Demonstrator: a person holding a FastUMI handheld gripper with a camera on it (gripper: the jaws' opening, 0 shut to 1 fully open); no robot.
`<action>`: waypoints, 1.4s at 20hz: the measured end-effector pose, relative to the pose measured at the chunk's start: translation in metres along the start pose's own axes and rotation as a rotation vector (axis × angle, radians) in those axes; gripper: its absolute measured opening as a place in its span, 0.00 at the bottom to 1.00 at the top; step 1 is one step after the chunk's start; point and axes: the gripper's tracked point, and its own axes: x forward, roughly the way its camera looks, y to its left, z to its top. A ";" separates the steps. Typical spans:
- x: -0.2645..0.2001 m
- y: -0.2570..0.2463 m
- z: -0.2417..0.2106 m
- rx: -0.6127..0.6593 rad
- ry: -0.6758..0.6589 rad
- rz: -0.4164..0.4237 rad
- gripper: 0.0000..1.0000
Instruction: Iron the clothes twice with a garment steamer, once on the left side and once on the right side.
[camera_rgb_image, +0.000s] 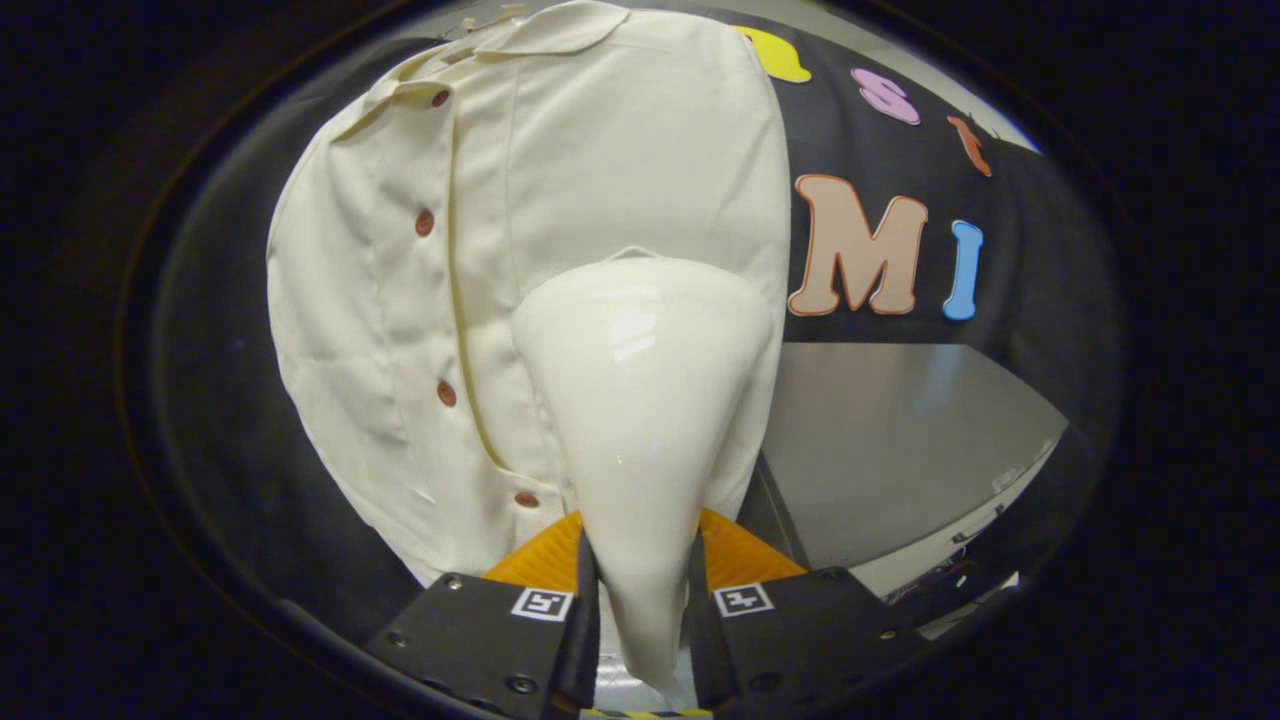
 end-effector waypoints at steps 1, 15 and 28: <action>0.002 0.001 -0.006 -0.003 0.013 -0.003 0.37; 0.040 -0.005 -0.097 0.031 0.118 -0.050 0.37; 0.057 -0.013 -0.175 0.021 0.231 -0.085 0.38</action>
